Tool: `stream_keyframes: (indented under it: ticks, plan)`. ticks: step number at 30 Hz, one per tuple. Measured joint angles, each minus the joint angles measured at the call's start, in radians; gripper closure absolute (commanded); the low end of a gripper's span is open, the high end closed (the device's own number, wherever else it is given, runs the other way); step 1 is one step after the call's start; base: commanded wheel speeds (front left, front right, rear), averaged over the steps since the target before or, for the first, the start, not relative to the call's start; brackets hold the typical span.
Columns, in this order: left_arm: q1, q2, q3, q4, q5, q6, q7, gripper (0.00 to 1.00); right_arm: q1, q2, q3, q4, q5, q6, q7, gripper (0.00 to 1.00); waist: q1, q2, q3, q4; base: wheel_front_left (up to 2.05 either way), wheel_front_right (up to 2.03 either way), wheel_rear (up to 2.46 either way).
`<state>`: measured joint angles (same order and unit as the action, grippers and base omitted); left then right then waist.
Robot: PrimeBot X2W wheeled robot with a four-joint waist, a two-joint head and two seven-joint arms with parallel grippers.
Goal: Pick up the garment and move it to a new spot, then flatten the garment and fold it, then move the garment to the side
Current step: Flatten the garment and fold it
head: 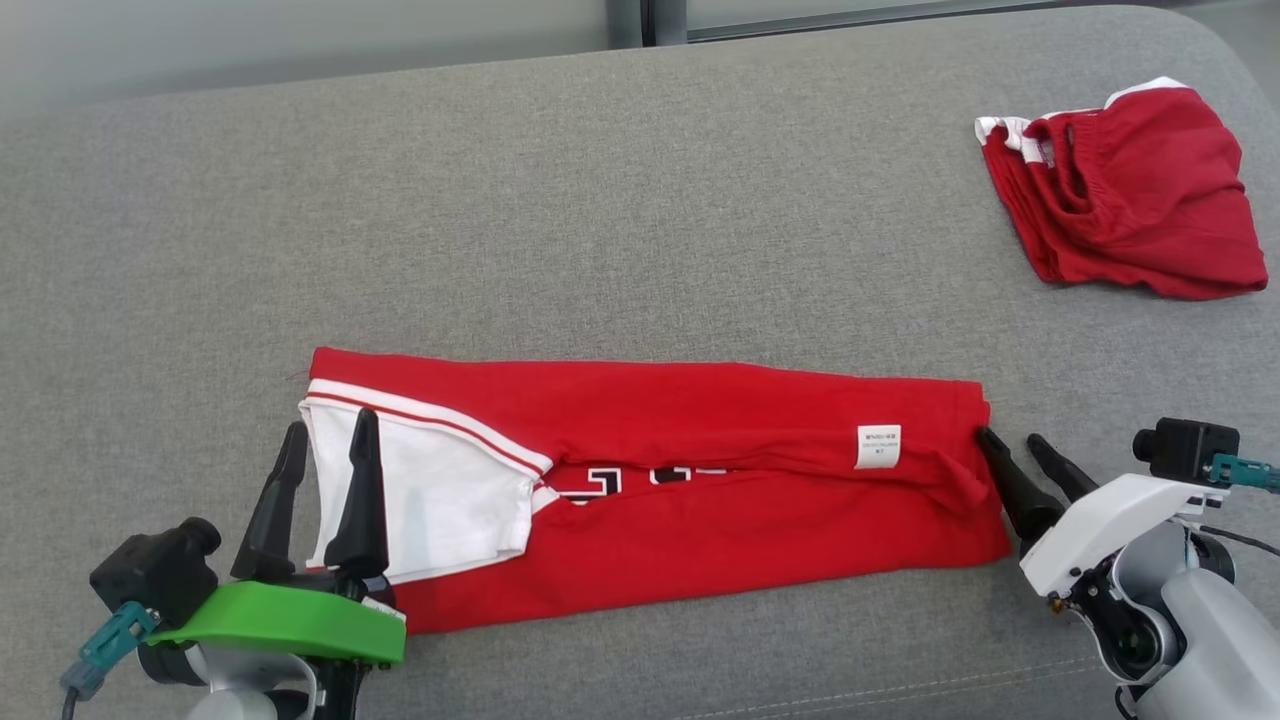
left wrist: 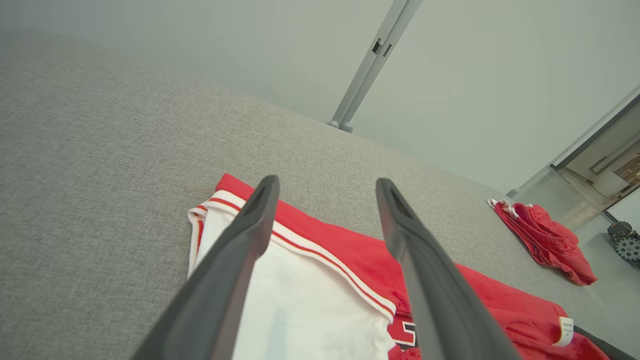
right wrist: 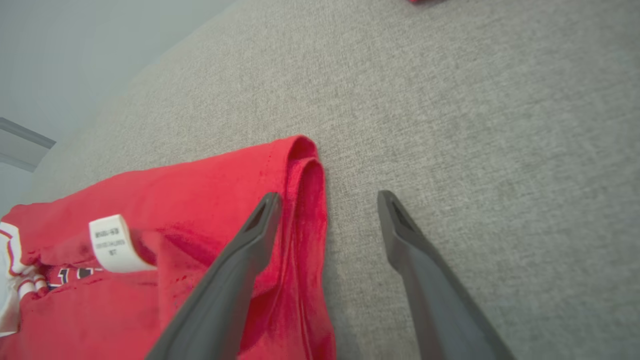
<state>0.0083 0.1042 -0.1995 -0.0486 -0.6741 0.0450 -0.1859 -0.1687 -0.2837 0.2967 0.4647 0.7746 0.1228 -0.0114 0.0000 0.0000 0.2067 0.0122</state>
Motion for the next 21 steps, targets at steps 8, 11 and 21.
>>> stream_keyframes:
  ticks: [8,11,21]
  plan:
    - [0.001,-0.003,-0.009,-0.013,0.003,0.006,0.001,0.0,-0.03,-0.018,0.038,0.016,0.02,0.0,0.057,0.0,0.0,0.0,0.006,0.014,0.0,0.0,0.0]
    - [0.001,-0.004,-0.009,-0.016,0.003,0.008,0.001,0.0,-0.038,-0.027,0.075,0.001,0.039,0.0,0.079,0.0,0.0,0.0,0.007,0.017,0.0,0.0,0.0]
    - [0.002,-0.004,-0.006,-0.019,0.003,0.012,0.002,0.0,-0.05,-0.062,0.137,-0.036,0.066,0.0,0.086,1.0,0.0,0.0,0.0,0.015,0.0,0.0,0.0]
